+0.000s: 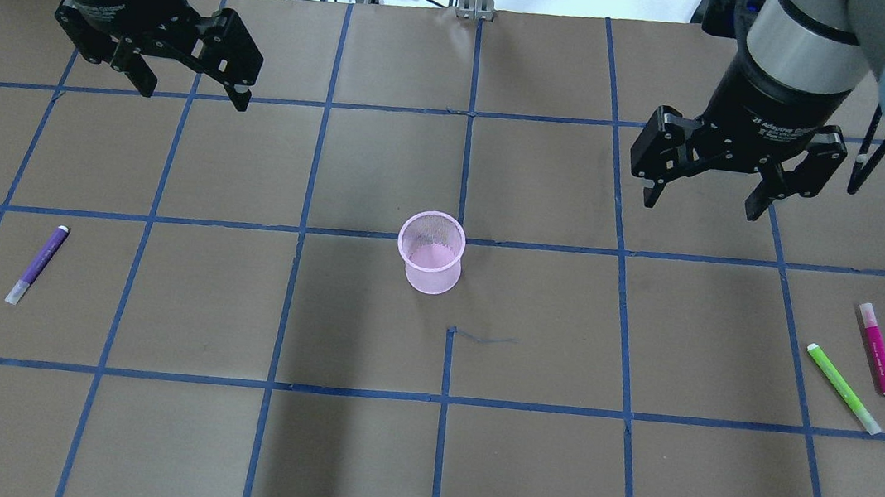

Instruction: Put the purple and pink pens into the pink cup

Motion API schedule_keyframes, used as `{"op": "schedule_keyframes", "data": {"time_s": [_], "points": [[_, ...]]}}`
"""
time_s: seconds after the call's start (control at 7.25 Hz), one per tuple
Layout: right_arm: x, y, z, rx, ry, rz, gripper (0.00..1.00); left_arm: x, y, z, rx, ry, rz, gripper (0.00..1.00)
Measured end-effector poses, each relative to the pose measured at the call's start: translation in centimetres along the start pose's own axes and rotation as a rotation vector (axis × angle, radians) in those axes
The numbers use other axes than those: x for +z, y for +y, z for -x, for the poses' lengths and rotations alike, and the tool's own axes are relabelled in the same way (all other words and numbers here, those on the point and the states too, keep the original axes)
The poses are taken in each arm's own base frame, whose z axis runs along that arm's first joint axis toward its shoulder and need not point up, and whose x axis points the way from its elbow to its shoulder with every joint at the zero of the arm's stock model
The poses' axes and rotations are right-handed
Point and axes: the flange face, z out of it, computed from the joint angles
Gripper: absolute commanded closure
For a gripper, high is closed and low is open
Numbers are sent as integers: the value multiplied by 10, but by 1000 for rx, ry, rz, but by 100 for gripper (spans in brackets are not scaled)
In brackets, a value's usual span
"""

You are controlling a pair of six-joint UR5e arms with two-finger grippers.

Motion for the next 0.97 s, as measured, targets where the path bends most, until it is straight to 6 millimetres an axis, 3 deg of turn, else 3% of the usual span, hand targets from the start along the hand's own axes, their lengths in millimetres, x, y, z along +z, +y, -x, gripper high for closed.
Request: {"op": "schedule_keyframes", "data": {"time_s": [0.69,0.97], "points": [[4,2,0,41,3,16,0,16,2,10,0,-5,36,0],[19,-4,-16,100,7,43,0,35,3,57,37,9,73,0]]}}
